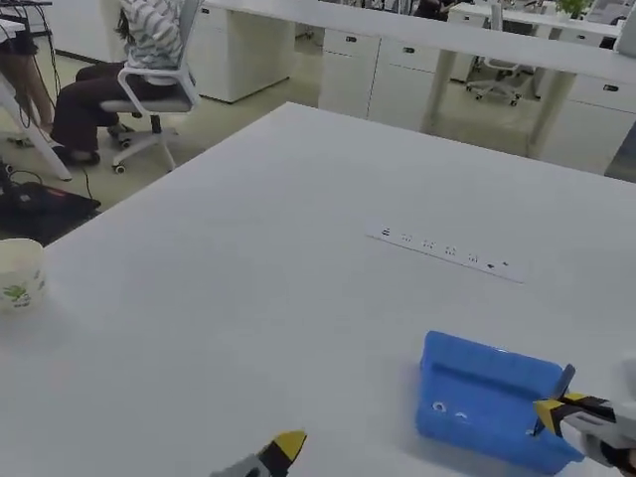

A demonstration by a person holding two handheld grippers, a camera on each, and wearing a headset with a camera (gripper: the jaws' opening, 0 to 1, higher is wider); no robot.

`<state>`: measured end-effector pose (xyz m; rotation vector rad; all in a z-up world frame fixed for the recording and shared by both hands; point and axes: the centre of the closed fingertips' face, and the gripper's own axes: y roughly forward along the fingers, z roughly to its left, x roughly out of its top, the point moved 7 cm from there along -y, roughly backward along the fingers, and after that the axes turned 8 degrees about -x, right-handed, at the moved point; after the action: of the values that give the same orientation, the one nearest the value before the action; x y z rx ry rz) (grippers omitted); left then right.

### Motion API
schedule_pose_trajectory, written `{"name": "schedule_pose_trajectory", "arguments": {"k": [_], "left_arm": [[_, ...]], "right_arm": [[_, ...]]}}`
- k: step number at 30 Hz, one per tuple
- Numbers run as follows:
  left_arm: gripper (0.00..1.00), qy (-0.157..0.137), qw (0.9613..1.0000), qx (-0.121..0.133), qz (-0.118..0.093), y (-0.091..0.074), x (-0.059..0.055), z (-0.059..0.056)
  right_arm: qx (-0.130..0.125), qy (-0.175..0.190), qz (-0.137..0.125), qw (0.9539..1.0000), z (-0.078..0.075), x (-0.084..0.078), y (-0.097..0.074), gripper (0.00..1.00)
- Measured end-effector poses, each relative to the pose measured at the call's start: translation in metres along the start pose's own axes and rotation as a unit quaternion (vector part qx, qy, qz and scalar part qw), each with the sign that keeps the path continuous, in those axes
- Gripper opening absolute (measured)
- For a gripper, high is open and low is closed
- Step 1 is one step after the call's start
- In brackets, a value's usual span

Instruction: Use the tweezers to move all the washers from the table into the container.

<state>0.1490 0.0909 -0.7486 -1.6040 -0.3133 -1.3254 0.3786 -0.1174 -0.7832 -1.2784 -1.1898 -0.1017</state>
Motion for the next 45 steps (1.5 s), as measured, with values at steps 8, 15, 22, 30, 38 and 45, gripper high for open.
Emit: {"name": "schedule_pose_trajectory", "arguments": {"k": [8, 15, 22, 30, 38, 45], "left_arm": [[0.82, -0.043, 0.9988, 0.0, -0.025, -0.007, 0.01, 0.01], [0.67, -0.038, 0.9985, 0.009, -0.039, -0.011, 0.025, 0.017], [0.37, 0.007, 0.9973, 0.032, -0.066, -0.016, 0.042, 0.026], [0.05, 0.027, 0.9939, 0.031, -0.102, -0.019, 0.066, 0.033], [0.0, 0.004, 0.9895, -0.005, -0.144, -0.023, 0.088, 0.028], [0.0, -0.004, 0.9868, -0.046, -0.155, -0.022, 0.106, 0.027]], "right_arm": [[0.003, 0.0, 0.008, 1.0, 0.003, -0.003, -0.003, 0.02], [0.016, 0.009, 0.004, 0.9998, 0.009, -0.001, -0.009, 0.02], [0.026, 0.008, 0.007, 0.9996, 0.014, -0.003, -0.006, 0.02], [0.029, -0.005, 0.004, 0.9996, 0.013, -0.003, -0.004, 0.03], [0.023, -0.004, -0.025, 0.9994, 0.015, 0.01, -0.021, 0.03], [0.023, -0.007, -0.055, 0.9982, 0.019, 0.02, -0.04, 0.03]]}}
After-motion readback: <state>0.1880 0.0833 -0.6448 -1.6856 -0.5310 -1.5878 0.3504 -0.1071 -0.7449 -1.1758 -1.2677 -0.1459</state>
